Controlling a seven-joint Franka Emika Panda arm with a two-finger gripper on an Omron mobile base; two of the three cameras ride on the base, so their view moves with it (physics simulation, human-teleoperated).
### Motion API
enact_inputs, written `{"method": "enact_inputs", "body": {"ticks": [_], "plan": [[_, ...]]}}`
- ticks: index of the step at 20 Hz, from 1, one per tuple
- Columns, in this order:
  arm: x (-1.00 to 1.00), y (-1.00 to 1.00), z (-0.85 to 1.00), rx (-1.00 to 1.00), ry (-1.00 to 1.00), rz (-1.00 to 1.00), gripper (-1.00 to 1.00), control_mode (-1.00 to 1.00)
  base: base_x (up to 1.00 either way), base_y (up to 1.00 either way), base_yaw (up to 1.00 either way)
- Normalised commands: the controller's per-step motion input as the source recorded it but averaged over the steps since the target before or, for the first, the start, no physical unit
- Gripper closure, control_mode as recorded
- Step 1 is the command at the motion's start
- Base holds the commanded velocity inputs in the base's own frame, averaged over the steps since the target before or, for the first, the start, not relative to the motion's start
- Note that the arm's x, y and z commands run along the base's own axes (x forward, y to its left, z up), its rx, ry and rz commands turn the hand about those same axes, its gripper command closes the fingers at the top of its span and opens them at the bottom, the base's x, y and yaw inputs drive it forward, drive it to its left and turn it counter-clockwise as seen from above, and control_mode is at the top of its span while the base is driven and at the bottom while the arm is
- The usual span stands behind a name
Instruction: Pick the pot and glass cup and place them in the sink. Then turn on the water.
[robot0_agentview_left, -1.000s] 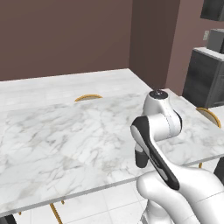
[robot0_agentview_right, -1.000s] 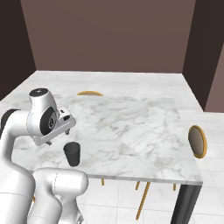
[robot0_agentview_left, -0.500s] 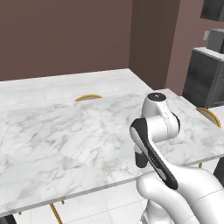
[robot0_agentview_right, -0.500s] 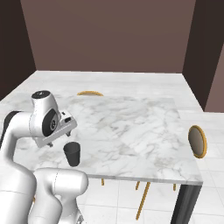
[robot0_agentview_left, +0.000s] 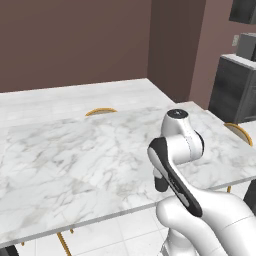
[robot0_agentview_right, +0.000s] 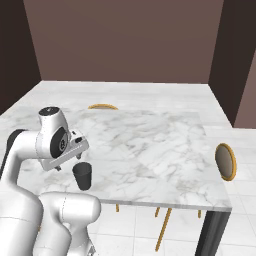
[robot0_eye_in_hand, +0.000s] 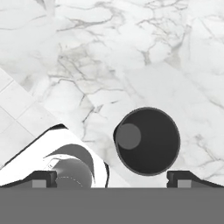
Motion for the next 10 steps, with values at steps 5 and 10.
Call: {"method": "enact_inputs", "body": {"ticks": [5, 10], "plan": [[0.01, 0.00, -0.09, 0.00, 0.04, 0.00, -1.00, -1.00, 0.00, 0.00, 0.00], [0.04, 0.00, -0.16, 0.00, 0.02, 0.00, -1.00, -1.00, 0.00, 0.00, 0.00]]}}
